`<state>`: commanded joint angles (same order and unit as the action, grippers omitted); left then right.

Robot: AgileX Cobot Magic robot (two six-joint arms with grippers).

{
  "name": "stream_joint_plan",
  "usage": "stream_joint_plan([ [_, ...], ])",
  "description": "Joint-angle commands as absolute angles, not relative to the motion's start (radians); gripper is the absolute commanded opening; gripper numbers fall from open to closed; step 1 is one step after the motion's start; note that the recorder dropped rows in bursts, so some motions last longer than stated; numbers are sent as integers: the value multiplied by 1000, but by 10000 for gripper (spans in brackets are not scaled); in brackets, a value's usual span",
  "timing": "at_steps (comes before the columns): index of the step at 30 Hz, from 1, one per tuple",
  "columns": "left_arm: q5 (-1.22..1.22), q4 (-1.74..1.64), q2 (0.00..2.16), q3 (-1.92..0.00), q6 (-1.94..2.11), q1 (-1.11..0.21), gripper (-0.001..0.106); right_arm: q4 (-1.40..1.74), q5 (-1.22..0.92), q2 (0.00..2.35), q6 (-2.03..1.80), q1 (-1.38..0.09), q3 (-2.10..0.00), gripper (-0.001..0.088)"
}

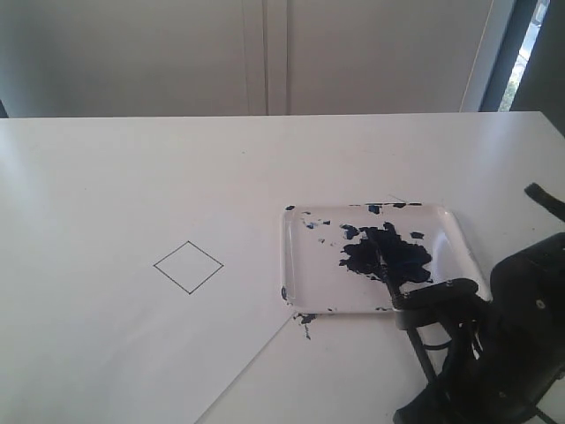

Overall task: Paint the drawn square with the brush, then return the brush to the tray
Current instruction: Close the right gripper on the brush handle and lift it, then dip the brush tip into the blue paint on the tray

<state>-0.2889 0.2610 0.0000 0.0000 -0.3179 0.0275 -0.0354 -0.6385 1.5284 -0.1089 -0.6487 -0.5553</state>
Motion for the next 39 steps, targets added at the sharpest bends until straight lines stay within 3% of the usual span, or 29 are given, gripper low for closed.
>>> stream_joint_plan([
  [4, -289, 261, 0, 0, -318, 27, 479, -35, -650, 1522, -109, -649, -559, 12],
  [5, -289, 261, 0, 0, -318, 27, 479, -35, -656, 1516, -109, -649, -559, 0],
  [10, -289, 261, 0, 0, -318, 27, 479, 0, -825, 1375, -109, -649, -647, 0],
  [16, -289, 261, 0, 0, -318, 27, 479, 213, -1221, 1250, -152, -649, -836, 0],
  [39, -289, 261, 0, 0, -318, 27, 479, 251, -1221, 1419, -101, -649, -878, 0],
])
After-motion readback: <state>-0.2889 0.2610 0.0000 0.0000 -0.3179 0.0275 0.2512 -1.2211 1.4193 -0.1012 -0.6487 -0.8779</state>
